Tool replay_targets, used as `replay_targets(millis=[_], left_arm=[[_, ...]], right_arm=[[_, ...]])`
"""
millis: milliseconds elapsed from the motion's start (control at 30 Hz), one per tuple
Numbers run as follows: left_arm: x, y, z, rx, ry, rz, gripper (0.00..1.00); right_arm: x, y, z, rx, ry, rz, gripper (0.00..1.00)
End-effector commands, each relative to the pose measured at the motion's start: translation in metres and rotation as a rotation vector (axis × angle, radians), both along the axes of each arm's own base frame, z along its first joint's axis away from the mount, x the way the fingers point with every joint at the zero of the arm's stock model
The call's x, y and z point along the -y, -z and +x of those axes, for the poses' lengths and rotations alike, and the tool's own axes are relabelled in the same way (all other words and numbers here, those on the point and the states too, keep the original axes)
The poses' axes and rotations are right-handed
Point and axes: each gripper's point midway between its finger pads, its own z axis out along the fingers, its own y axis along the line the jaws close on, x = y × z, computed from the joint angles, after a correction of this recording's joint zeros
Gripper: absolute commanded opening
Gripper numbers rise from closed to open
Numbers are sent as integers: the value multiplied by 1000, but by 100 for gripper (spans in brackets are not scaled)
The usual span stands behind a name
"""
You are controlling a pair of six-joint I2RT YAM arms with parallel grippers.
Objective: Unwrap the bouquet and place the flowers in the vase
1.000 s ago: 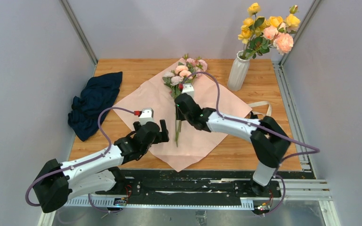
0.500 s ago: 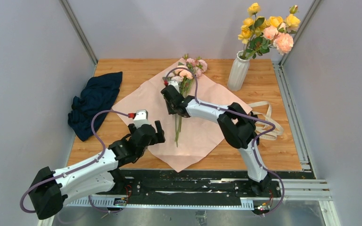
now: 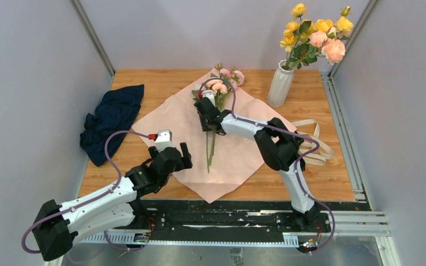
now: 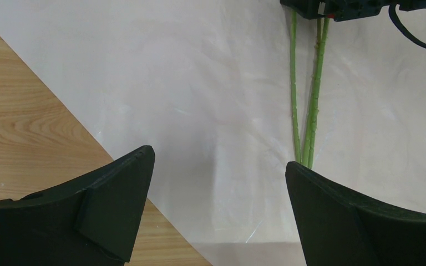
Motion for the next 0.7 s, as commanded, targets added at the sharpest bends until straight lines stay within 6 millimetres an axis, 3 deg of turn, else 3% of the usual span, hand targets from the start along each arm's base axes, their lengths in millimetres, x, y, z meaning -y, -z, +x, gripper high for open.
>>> replay_targets(millis=[0,67,167,333,533,600,667], left_arm=[[-7,3,1,2,-33,9,100],[-6,5,1,-2,-32,13,100],[-5,8,2,-9,-28,18,100],[1,11,4,-18,-12,15,100],[17,-2,11,25,50,-18,98],[39,-14,12,68,156,-92,95],[63,-29,11,119,264,-192,93]], right_arm=[[11,39,-7,-79,-6,-46,36],[12,46,-8,-92,-8,-46,32],[14,53,-9,-113,-6,-43,2],[14,32,-10,-92,-15,-2,0],[16,-56,-17,62,-40,141,0],[25,-85,-28,115,-45,194,0],[32,-103,-35,145,-44,223,0]])
